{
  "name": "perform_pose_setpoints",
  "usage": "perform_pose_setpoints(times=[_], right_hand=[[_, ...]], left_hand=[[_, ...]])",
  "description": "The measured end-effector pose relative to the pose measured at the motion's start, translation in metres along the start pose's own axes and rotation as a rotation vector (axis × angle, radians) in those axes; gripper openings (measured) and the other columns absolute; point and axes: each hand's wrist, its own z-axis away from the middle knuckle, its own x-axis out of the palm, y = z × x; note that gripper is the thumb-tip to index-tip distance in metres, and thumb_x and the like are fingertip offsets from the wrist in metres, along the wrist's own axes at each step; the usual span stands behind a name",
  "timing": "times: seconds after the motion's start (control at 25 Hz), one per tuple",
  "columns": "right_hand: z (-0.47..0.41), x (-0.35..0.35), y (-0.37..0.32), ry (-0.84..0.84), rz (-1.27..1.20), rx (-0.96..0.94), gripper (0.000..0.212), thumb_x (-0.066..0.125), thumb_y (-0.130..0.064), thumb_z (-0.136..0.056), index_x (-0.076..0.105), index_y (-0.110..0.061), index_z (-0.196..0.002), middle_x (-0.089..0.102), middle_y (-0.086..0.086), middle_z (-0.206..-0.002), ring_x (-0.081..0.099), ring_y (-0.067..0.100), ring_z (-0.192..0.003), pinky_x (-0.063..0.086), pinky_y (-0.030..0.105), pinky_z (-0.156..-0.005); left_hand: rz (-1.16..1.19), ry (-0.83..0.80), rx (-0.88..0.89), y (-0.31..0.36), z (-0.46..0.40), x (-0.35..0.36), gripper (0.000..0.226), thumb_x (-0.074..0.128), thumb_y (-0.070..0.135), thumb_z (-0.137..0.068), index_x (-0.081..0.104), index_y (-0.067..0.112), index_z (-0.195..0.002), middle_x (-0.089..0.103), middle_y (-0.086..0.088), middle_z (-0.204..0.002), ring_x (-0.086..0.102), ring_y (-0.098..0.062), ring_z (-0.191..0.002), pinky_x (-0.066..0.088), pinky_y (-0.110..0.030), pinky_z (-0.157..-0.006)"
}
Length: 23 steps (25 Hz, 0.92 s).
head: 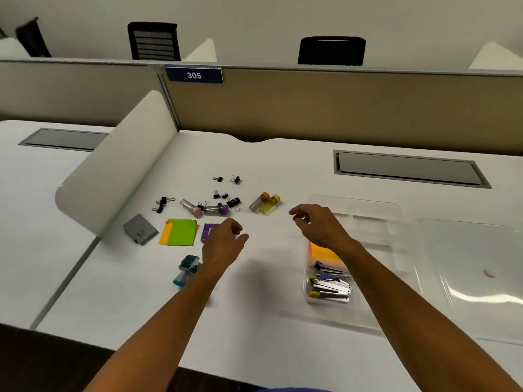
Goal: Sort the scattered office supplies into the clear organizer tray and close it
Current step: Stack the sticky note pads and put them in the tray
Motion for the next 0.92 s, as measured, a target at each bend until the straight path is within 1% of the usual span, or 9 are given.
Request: perform_pose_setpoints(times=[0.08, 0.24, 0.36, 0.44, 0.56, 0.64, 0.72, 0.8, 0.92], right_hand=[[-0.006, 0.013, -0.016, -0.025, 0.004, -0.017, 0.027, 0.055, -0.019, -0.093, 0.065, -0.026, -0.117, 0.068, -0.003, -0.109, 0.062, 0.013, -0.093, 0.052, 0.030, -0.083], [-0.020, 0.041, -0.045, -0.064, -0.022, -0.038, 0.031, 0.058, -0.021, -0.090, 0.061, -0.029, -0.120, 0.067, -0.010, -0.102, 0.063, 0.012, -0.086, 0.053, 0.035, -0.084], [-0.031, 0.060, -0.065, -0.113, -0.012, -0.049, 0.041, 0.061, -0.024, -0.089, 0.053, -0.030, -0.129, 0.066, -0.010, -0.106, 0.063, 0.012, -0.086, 0.054, 0.038, -0.085], [-0.039, 0.076, -0.078, -0.153, 0.018, -0.062, 0.046, 0.062, -0.027, -0.089, 0.049, -0.030, -0.133, 0.065, -0.007, -0.113, 0.063, 0.014, -0.090, 0.054, 0.039, -0.086], [-0.052, 0.101, -0.099, -0.210, 0.085, -0.093, 0.054, 0.064, -0.030, -0.089, 0.042, -0.028, -0.138, 0.063, -0.003, -0.121, 0.060, 0.016, -0.099, 0.055, 0.038, -0.084], [-0.061, 0.117, -0.111, -0.246, 0.113, -0.093, 0.057, 0.066, -0.030, -0.088, 0.041, -0.025, -0.140, 0.061, -0.002, -0.125, 0.058, 0.018, -0.105, 0.055, 0.041, -0.085], [-0.070, 0.133, -0.121, -0.273, 0.139, -0.103, 0.058, 0.066, -0.029, -0.088, 0.042, -0.022, -0.140, 0.059, 0.001, -0.129, 0.057, 0.020, -0.109, 0.053, 0.042, -0.089], [-0.079, 0.151, -0.130, -0.305, 0.154, -0.113, 0.061, 0.066, -0.026, -0.087, 0.041, -0.022, -0.142, 0.056, 0.003, -0.131, 0.056, 0.022, -0.113, 0.049, 0.040, -0.093], [-0.092, 0.176, -0.144, -0.348, 0.166, -0.127, 0.067, 0.068, -0.022, -0.085, 0.037, -0.023, -0.145, 0.052, 0.006, -0.135, 0.053, 0.025, -0.118, 0.047, 0.042, -0.097]], left_hand=[[-0.004, 0.036, -0.056, -0.026, -0.004, -0.018, 0.019, 0.070, 0.035, -0.081, 0.058, 0.029, -0.095, 0.066, 0.005, -0.102, 0.061, -0.017, -0.089, 0.044, -0.027, -0.067], [0.021, 0.084, -0.093, -0.070, -0.013, -0.050, 0.029, 0.071, 0.038, -0.082, 0.058, 0.026, -0.105, 0.063, 0.008, -0.111, 0.062, -0.018, -0.088, 0.050, -0.035, -0.074], [0.033, 0.112, -0.133, -0.096, -0.023, -0.064, 0.038, 0.072, 0.034, -0.081, 0.058, 0.020, -0.114, 0.062, 0.002, -0.118, 0.060, -0.022, -0.100, 0.049, -0.038, -0.085], [0.061, 0.132, -0.164, -0.112, -0.029, -0.071, 0.040, 0.072, 0.032, -0.081, 0.057, 0.019, -0.115, 0.060, -0.002, -0.120, 0.059, -0.024, -0.104, 0.049, -0.039, -0.086], [0.080, 0.161, -0.182, -0.134, -0.036, -0.076, 0.043, 0.073, 0.030, -0.083, 0.056, 0.016, -0.120, 0.058, -0.007, -0.122, 0.057, -0.024, -0.107, 0.044, -0.034, -0.084], [0.097, 0.173, -0.198, -0.146, -0.041, -0.077, 0.047, 0.073, 0.029, -0.083, 0.055, 0.013, -0.123, 0.056, -0.010, -0.125, 0.054, -0.025, -0.110, 0.042, -0.032, -0.086], [0.105, 0.168, -0.228, -0.152, -0.047, -0.078, 0.053, 0.073, 0.029, -0.082, 0.052, 0.013, -0.128, 0.053, -0.012, -0.129, 0.052, -0.027, -0.116, 0.044, -0.036, -0.093], [0.108, 0.164, -0.253, -0.158, -0.053, -0.078, 0.056, 0.073, 0.028, -0.083, 0.049, 0.014, -0.131, 0.049, -0.013, -0.133, 0.049, -0.029, -0.121, 0.044, -0.040, -0.098], [0.119, 0.171, -0.271, -0.162, -0.057, -0.074, 0.055, 0.071, 0.028, -0.084, 0.047, 0.014, -0.132, 0.048, -0.013, -0.135, 0.048, -0.031, -0.123, 0.044, -0.041, -0.099]])
